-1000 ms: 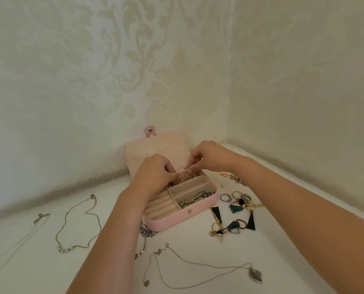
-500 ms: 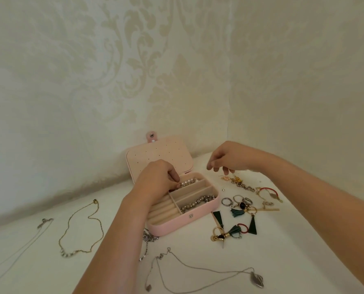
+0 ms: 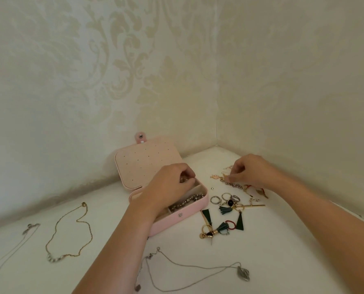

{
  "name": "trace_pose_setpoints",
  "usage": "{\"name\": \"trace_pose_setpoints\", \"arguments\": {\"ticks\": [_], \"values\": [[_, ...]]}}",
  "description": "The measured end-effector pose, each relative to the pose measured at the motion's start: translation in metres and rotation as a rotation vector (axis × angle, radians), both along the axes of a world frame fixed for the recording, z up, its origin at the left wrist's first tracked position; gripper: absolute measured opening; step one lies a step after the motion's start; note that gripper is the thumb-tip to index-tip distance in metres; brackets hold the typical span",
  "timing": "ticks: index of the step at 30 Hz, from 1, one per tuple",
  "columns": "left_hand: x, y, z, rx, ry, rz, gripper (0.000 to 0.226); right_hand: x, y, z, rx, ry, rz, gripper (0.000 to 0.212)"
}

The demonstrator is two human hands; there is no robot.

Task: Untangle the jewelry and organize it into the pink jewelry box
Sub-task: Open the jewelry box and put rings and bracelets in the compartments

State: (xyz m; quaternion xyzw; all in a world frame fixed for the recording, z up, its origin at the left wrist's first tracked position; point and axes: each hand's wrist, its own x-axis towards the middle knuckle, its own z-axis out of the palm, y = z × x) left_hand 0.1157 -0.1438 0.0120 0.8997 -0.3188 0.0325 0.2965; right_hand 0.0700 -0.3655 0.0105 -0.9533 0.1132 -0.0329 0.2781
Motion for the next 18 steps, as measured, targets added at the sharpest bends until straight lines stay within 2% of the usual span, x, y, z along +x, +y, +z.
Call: {"name": "trace_pose_setpoints", "arguments": {"ticks": [2,6,9,11,13,14,16,18], "values": [[-0.002,-0.001,0.000,0.016,0.016,0.001,0.012,-0.004,-0.001,0.001,-0.046,0.074,0.016,0.028],[-0.003,-0.001,-0.001,0.003,-0.009,0.010,0.013,-0.007,-0.001,0.005,-0.132,0.173,0.070,0.021],[-0.001,-0.001,-0.003,-0.022,-0.015,0.019,0.016,-0.008,-0.004,0.005,-0.194,0.201,0.122,0.025],[0.000,-0.001,-0.004,-0.037,-0.025,0.026,0.015,-0.010,-0.006,0.006,-0.148,0.186,0.156,0.030],[-0.001,-0.001,-0.002,-0.116,-0.016,0.025,0.012,-0.012,-0.008,0.011,0.030,0.083,0.189,0.029],[-0.002,-0.001,0.000,-0.187,0.018,0.011,0.013,-0.013,-0.007,0.015,0.179,0.011,0.216,0.025],[-0.005,-0.001,0.005,-0.347,0.132,-0.052,0.029,-0.017,-0.002,0.025,0.530,-0.111,0.299,0.014],[-0.007,-0.001,0.011,-0.445,0.247,-0.129,0.049,-0.020,0.008,0.033,0.759,-0.196,0.370,0.006]]}}
